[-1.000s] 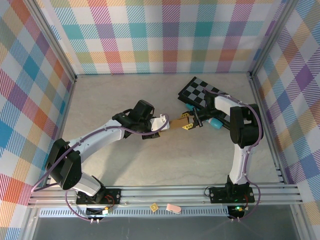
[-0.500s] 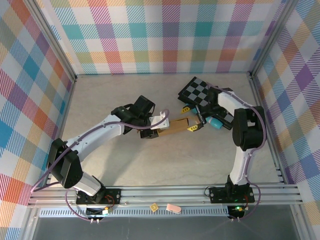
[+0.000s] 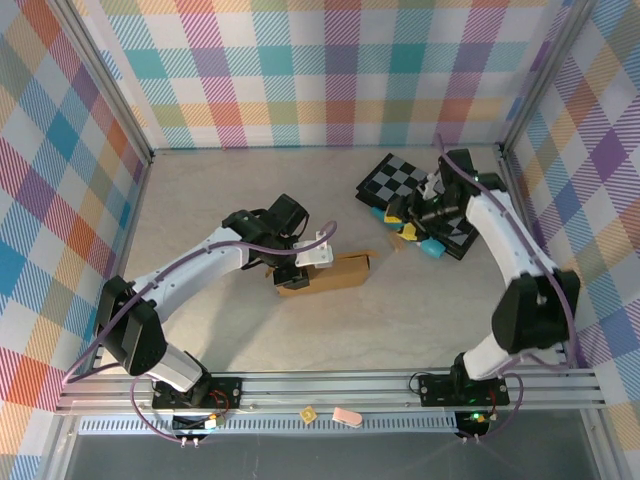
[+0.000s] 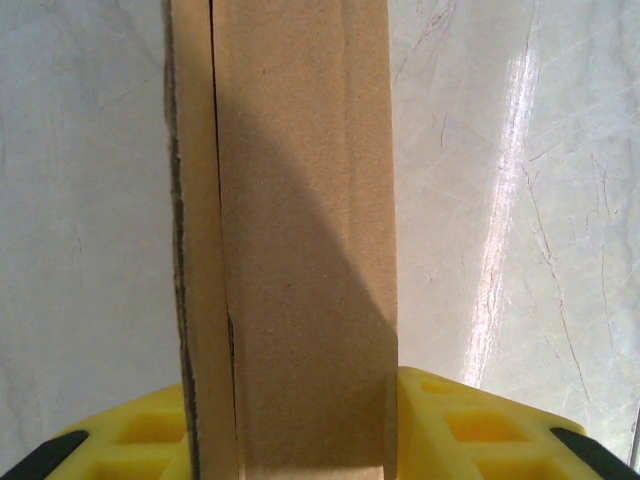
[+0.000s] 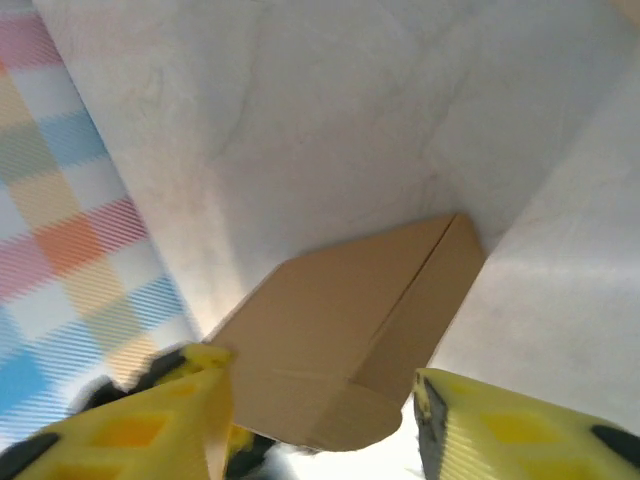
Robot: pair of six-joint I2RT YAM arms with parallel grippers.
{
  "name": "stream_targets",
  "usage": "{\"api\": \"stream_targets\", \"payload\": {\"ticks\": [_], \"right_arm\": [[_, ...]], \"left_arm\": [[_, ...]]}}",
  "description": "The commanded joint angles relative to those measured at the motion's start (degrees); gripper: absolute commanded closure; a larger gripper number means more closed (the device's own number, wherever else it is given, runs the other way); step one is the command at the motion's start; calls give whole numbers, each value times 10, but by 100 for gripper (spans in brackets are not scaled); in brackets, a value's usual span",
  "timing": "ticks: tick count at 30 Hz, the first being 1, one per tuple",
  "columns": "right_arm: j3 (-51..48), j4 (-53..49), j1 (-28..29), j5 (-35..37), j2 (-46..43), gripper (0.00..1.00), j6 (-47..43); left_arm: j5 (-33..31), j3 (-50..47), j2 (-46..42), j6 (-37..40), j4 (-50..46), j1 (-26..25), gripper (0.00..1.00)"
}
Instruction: Fold the paper box
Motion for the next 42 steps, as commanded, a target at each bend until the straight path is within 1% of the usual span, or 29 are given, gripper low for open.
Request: {"api": "stream_targets", "payload": {"ticks": [1, 2, 3, 5, 7, 10, 12, 14, 17, 20, 27, 30, 39, 42], "right_arm": [[-56, 88, 48, 80, -77, 58, -152], [-69, 99, 67, 96, -94, 60, -193], [-80, 102, 84, 113, -103, 61, -228], [-87, 97, 102, 138, -108, 60, -268], [-90, 97, 103, 144, -109, 58, -292], [-82, 81, 103, 128, -98, 57, -337], [-55, 36, 108, 157, -70, 56, -367], [-47, 25, 116, 180, -60, 55, -390], [-36, 21, 128, 177, -54, 54, -395], [-31, 15, 149, 196, -47, 54, -414], [-18, 10, 164, 192, -33, 54, -428], [-12, 7, 171, 204, -19, 54, -430], [-6, 2, 181, 225, -2, 58, -427], [-3, 1, 183, 227, -2, 63, -426]], "left_arm": [[13, -4, 10, -7, -6, 6, 60], [11, -8, 11, -7, 0, 7, 60], [8, -10, 11, -7, 5, 8, 60], [1, -13, 13, -6, 16, 11, 59], [-1, -13, 15, -3, 21, 14, 59], [1, -6, 23, -2, 23, 19, 59], [4, -4, 27, 0, 23, 23, 59], [7, -3, 29, 1, 23, 25, 58], [10, -2, 30, 1, 23, 28, 58], [12, -2, 31, 4, 24, 30, 58], [14, -3, 32, 3, 30, 33, 57], [13, -4, 32, 2, 32, 34, 57], [20, -14, 24, -7, 39, 38, 57], [22, -19, 21, -9, 42, 40, 57]]}}
